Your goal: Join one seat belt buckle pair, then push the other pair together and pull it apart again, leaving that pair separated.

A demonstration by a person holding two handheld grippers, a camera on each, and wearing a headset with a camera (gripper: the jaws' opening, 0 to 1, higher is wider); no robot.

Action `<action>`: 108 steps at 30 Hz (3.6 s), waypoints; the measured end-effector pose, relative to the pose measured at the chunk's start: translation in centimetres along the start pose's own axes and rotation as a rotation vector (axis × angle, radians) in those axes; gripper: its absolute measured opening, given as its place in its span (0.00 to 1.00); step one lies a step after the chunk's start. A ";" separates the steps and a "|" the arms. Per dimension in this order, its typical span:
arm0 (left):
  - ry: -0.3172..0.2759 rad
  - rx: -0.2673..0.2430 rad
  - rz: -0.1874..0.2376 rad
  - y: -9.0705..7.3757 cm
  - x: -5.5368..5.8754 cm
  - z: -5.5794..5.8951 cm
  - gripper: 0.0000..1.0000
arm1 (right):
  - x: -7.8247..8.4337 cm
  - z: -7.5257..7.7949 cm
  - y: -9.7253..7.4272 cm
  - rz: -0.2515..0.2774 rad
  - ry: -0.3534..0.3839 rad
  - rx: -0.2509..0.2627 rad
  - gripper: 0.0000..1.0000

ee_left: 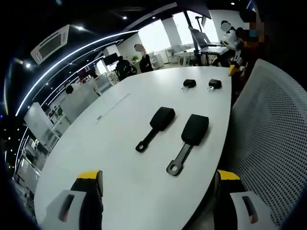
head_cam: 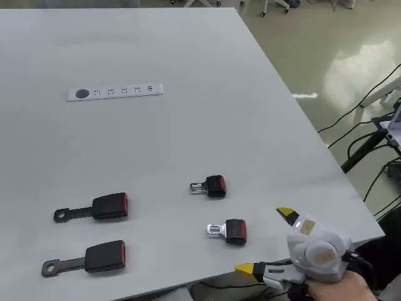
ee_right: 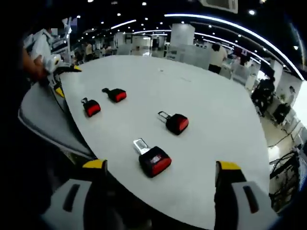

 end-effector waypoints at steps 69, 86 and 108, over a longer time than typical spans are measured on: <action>0.018 0.004 -0.027 0.2 0.3 0.3 1.00 | -0.1 2.8 0.2 -0.006 -0.140 0.004 1.00; 0.016 0.006 -0.044 0.2 0.7 0.2 0.99 | -0.4 1.9 1.2 0.000 -0.136 -0.016 1.00; 0.008 0.004 -0.028 0.2 0.5 0.0 1.00 | -2.8 1.4 3.6 0.014 -0.196 -0.065 0.99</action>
Point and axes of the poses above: the centre of the closed fingertips' face, and the gripper's own axes: y roughly forward along the fingers, z roughly to its right, x roughly out of its underside, the point moved 5 cm from there along -y, roughly backward along the fingers, and after that the axes turned 1 degree about -y, right-handed, at the moved point
